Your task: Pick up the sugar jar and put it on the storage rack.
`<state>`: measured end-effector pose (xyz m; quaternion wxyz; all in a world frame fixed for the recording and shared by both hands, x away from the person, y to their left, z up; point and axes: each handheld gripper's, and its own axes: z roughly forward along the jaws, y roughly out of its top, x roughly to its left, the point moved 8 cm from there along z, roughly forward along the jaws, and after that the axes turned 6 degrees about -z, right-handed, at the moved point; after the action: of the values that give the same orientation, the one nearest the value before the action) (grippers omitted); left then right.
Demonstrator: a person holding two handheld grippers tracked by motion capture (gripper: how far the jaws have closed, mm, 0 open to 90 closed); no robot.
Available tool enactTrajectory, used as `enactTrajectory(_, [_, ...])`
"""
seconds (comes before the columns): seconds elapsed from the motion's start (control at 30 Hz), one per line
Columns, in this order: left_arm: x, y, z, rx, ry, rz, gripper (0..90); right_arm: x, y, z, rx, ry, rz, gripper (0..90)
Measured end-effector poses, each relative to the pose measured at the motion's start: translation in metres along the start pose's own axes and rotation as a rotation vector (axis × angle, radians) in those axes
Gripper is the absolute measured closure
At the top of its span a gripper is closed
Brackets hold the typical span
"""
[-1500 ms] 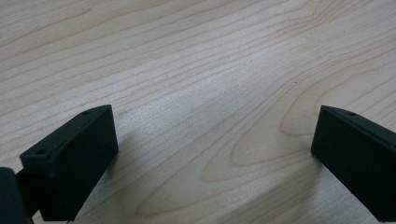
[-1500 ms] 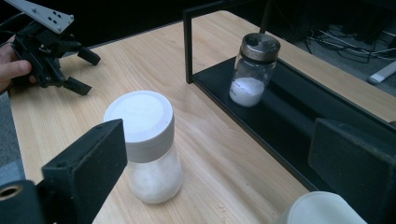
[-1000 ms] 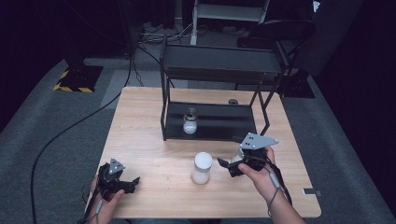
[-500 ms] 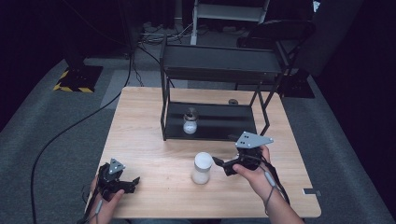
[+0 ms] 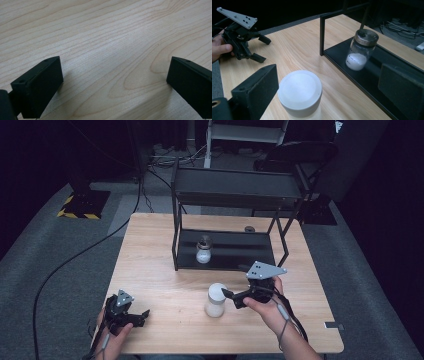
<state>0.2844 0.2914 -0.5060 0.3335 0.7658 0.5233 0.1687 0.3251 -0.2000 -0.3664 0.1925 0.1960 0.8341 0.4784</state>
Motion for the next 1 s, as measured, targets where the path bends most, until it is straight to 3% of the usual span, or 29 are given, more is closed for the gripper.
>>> enactTrajectory(1.0, [0.0, 0.0, 0.0, 0.0, 0.0, 0.0, 0.6, 0.018, -0.004, 0.031, 0.005, 0.047, 0.006, 3.9])
